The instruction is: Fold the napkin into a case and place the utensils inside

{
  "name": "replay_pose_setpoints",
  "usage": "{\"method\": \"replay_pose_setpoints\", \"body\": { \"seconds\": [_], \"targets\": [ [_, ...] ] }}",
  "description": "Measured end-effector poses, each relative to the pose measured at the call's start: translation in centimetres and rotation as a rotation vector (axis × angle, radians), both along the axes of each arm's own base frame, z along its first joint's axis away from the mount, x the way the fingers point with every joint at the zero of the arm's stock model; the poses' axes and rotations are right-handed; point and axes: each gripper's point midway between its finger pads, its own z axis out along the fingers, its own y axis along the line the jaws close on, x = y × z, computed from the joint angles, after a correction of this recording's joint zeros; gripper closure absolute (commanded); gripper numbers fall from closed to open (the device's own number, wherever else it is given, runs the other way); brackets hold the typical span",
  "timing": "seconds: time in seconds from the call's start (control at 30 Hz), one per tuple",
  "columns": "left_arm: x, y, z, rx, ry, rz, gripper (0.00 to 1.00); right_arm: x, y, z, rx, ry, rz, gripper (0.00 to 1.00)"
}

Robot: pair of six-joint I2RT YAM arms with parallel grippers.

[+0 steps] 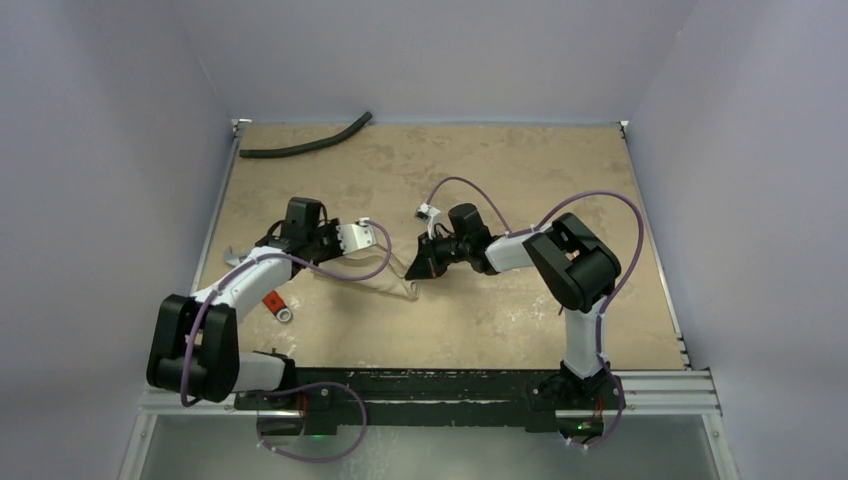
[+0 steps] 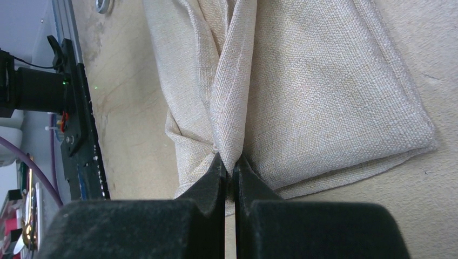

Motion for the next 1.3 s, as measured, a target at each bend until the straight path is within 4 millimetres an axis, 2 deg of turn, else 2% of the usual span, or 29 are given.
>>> {"method": "replay_pose_setpoints", "body": {
  "seconds": [0.23,0.27,0.4,0.43,0.47,0.7,0.8,0.97,1.07,1.13,1.3],
  "targets": [
    [0.0,0.6,-4.0,0.045,0.101,0.029,1.00,0.0,0.0,0.0,0.001,-0.005,0.006,1.00],
    [0.1,0.7,-4.3,0.048,0.108,0.032,0.93,0.0,0.0,0.0,0.001,-0.007,0.007,1.00],
    [1.0,0.7,-4.8,0.041,0.116,0.069,0.47,0.0,0.0,0.0,0.000,-0.009,0.010,1.00],
    [1.4,0.8,-4.5,0.038,0.108,0.089,0.39,0.0,0.0,0.0,-0.001,-0.008,0.010,1.00],
    [2.0,0.8,-4.2,0.035,0.097,0.107,0.37,0.0,0.0,0.0,-0.002,-0.007,0.010,0.99],
    [4.7,1.4,-0.8,-0.002,0.029,0.220,0.31,-0.1,0.0,0.0,-0.016,0.012,0.010,0.90],
    [4.5,1.4,0.3,-0.027,0.034,0.240,0.30,-0.1,-0.1,0.1,-0.021,0.019,0.009,0.89],
    [3.5,-0.2,2.0,-0.088,0.119,0.190,0.29,-0.2,-0.2,0.1,-0.035,0.035,0.006,0.90],
    [2.2,-0.9,1.4,-0.106,0.187,0.153,0.32,-0.2,-0.2,0.1,-0.035,0.037,0.005,0.91],
    [1.2,-1.2,0.2,-0.107,0.253,0.140,0.34,-0.2,-0.2,0.1,-0.036,0.038,0.004,0.91],
    [0.2,-1.3,-2.8,-0.094,0.310,0.135,0.38,-0.2,-0.2,0.1,-0.035,0.041,0.002,0.91]
  ]
}}
